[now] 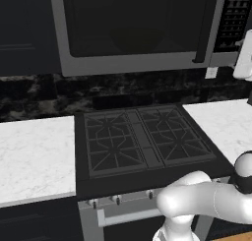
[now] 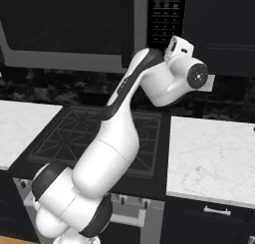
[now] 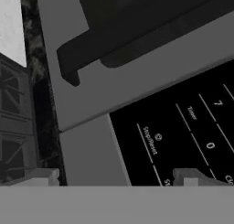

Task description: Pick the avocado from the sink and place it in the bowl. Then pick the bowl and place it in the microwave. Then close the microwave door and press the start button.

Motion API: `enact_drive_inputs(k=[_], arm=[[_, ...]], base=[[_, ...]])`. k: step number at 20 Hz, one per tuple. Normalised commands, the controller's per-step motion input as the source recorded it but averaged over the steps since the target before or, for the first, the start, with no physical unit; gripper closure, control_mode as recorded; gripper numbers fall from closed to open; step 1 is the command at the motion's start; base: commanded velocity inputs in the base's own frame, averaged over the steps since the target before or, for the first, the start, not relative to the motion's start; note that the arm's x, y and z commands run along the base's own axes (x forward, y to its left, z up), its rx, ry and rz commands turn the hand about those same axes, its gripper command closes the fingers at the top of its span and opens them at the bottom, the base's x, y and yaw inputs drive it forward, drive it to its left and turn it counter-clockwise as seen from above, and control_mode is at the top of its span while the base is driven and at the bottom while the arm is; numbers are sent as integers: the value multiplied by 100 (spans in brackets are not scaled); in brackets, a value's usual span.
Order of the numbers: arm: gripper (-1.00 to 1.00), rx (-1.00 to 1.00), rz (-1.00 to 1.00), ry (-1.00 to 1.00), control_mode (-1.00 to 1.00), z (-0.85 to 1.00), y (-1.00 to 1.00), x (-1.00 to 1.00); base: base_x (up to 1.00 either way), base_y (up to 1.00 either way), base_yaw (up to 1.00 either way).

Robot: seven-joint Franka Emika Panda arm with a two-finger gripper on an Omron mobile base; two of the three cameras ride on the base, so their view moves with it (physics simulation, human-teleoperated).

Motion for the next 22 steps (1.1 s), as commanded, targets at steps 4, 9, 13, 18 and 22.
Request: enact_drive_inputs(k=[4, 9, 13, 18, 22], arm=[[-100, 4, 0, 0, -100, -9, -23, 23], [-100, 4, 2, 0, -100, -9, -4, 41], [-100, 6, 5, 0, -100, -13, 0, 48], [-100, 4, 6, 0, -100, -19, 4, 26], [-100, 0, 12, 0, -100, -15, 71, -64]], base=[[0, 0, 0], [0, 0, 0], [0, 0, 0], [0, 0, 0], [0, 0, 0]])
